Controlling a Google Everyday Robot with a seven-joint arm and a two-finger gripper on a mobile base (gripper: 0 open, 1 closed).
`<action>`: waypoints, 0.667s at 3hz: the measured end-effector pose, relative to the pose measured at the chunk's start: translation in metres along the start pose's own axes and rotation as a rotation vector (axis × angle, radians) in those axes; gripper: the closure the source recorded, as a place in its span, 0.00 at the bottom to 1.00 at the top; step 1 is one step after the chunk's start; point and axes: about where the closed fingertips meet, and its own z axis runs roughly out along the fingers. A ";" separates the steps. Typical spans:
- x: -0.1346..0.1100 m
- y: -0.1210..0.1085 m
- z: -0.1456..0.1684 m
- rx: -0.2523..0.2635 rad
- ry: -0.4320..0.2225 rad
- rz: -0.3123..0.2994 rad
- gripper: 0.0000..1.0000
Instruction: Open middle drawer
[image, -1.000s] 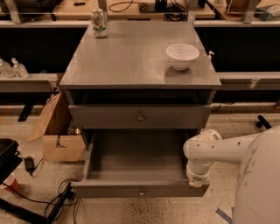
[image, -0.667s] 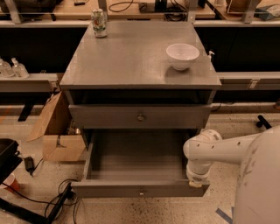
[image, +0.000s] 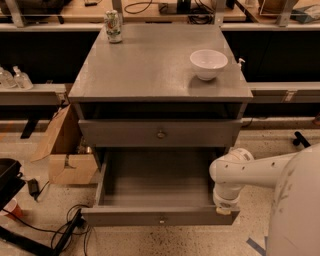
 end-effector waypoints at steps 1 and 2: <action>0.000 0.000 0.000 0.000 0.000 0.000 0.57; 0.000 0.000 -0.001 0.000 0.000 0.000 0.36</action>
Offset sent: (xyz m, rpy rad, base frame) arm 0.0000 0.0000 0.0001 0.0000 0.0001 0.0000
